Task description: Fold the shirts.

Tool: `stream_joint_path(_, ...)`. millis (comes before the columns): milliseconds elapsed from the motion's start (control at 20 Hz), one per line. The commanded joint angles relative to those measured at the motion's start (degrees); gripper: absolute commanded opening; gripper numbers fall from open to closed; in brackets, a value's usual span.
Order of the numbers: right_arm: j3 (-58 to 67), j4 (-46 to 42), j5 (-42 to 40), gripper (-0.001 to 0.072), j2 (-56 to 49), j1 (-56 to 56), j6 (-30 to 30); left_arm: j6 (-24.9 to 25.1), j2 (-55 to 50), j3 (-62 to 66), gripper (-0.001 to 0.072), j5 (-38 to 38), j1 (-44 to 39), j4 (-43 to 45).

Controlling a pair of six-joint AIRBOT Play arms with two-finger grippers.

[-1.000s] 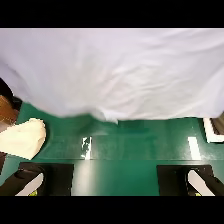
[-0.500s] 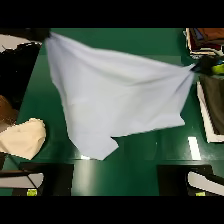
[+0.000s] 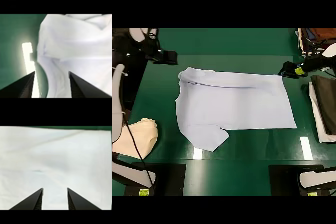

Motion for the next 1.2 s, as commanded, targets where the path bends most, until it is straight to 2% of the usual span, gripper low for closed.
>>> stream_joint_path(0, -0.9, 0.2, 6.9, 0.0357, 3.3, -1.3, -3.0, -0.4, 5.4, -3.5, 0.049, -5.9, 3.3, 0.8)
stream_joint_path(150, -10.2, 4.1, 7.7, 0.0356, 11.2, -3.3, -4.3, -0.3, 13.9, -17.6, 0.0489, -8.1, 6.0, 0.7)
stream_joint_path(300, -18.8, 6.2, 6.4, 0.0356, 18.2, -4.6, -4.7, -0.5, 24.9, -38.4, 0.049, -4.0, 6.4, -0.2)
stream_joint_path(550, -28.1, 6.1, 2.8, 0.0356, 27.3, -4.2, -4.7, -1.0, 39.7, -66.3, 0.049, 4.3, 6.4, -14.9)
stream_joint_path(800, -29.1, 6.1, 2.9, 0.0356, 31.8, -4.2, -4.7, -0.9, 40.6, -77.3, 0.049, 10.7, 6.4, -22.8)
stream_joint_path(1000, -29.1, 6.1, 2.9, 0.0354, 34.6, -4.2, -4.7, -0.9, 40.6, -81.1, 0.0489, 17.6, 6.4, -27.1)
stream_joint_path(1050, -29.1, 6.1, 3.0, 0.0323, 35.3, -4.2, -4.7, -0.8, 40.5, -81.8, 0.0489, 19.2, 6.4, -28.4)
stream_joint_path(1150, -29.1, 6.0, 2.9, 0.0322, 36.3, -4.2, -4.7, -0.1, 40.5, -82.4, 0.0489, 21.9, 6.4, -31.5)
